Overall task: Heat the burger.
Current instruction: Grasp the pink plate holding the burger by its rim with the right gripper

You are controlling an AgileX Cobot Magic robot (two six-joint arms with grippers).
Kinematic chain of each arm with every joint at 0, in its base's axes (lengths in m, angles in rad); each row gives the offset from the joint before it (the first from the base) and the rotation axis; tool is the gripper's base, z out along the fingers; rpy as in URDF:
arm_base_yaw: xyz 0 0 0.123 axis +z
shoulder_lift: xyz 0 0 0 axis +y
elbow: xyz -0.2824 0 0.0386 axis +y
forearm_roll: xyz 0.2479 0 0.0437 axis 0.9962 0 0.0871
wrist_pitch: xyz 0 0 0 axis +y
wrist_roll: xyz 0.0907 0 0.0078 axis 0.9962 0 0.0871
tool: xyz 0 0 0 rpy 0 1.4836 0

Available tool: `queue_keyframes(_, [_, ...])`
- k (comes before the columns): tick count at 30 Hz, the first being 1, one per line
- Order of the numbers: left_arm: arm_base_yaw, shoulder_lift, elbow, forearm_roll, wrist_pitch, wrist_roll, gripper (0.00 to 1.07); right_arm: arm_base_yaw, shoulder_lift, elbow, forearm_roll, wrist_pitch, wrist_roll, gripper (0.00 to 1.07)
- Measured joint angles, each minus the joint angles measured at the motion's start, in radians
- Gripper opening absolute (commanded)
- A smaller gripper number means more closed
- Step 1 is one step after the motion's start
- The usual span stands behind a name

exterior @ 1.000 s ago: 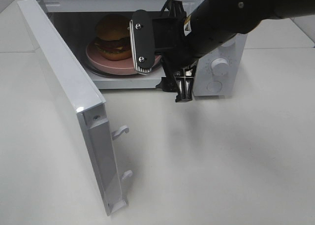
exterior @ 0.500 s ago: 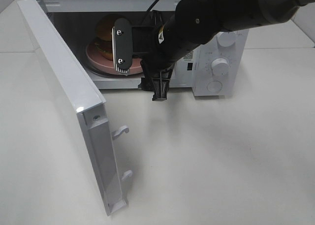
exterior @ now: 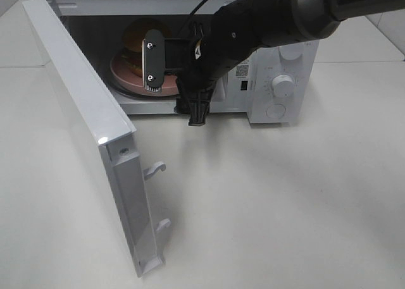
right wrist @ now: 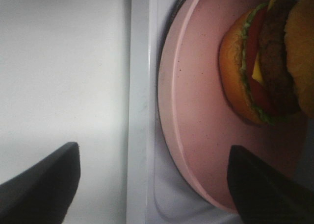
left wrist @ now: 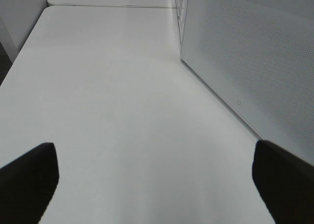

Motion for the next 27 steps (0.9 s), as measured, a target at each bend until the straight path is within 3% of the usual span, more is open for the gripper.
queue_keyframes(7, [0.0, 0.0, 0.0, 0.0, 0.0, 0.0, 1.0, -0.009, 0.06, -0.059, 0.001, 0.004, 0.012, 0.88])
queue_keyframes(27, [0.0, 0.0, 0.0, 0.0, 0.0, 0.0, 1.0, -0.028, 0.21, -0.27, 0.002, 0.001, 0.013, 0.87])
